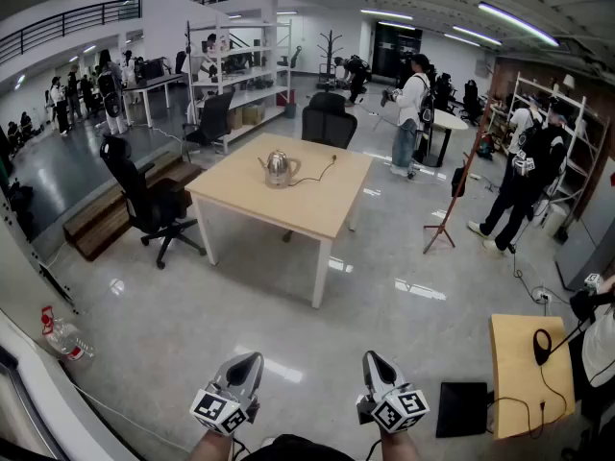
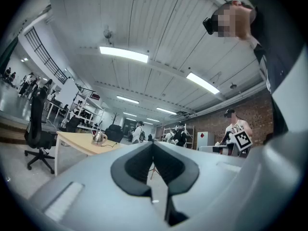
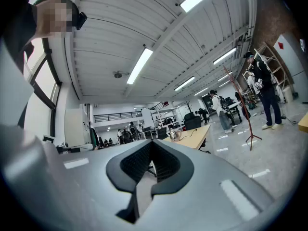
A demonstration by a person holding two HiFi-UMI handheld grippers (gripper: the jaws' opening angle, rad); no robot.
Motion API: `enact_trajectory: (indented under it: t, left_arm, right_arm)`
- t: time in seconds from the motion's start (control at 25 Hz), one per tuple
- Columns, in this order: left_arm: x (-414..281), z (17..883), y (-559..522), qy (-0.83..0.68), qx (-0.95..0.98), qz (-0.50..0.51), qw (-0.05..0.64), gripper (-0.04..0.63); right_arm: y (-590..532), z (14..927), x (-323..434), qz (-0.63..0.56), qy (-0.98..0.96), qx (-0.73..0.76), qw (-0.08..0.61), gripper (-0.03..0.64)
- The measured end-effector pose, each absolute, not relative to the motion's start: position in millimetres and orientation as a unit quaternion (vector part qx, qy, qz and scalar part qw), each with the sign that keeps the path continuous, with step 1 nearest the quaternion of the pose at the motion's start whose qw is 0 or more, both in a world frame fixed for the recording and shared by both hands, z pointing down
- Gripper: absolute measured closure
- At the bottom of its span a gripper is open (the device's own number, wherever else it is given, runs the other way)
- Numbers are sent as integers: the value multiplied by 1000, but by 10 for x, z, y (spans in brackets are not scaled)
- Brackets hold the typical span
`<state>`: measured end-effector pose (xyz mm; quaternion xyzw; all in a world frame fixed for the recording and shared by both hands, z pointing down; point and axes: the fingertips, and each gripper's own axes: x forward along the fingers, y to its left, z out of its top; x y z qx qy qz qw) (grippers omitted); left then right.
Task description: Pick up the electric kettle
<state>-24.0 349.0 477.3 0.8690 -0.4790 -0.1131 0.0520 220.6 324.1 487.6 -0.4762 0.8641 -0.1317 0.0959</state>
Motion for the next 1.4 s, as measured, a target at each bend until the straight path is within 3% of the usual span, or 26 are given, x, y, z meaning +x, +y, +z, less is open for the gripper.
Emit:
enact_trajectory:
  t: [0.44, 0.68, 1.4]
  left_arm:
    - [-288, 4887, 3541, -488, 865, -102, 59, 597]
    - [-336, 4947, 3583, -489, 866, -87, 60, 597]
    - [-840, 4823, 3389, -482, 867, -116, 48, 597]
  right_arm:
    - [3324, 4985, 2120, -113, 869, -477, 69, 617]
    - [3382, 5076, 1903, -59, 876, -478, 4, 615]
    - [3138, 4858, 1673, -106, 846, -519, 58, 615]
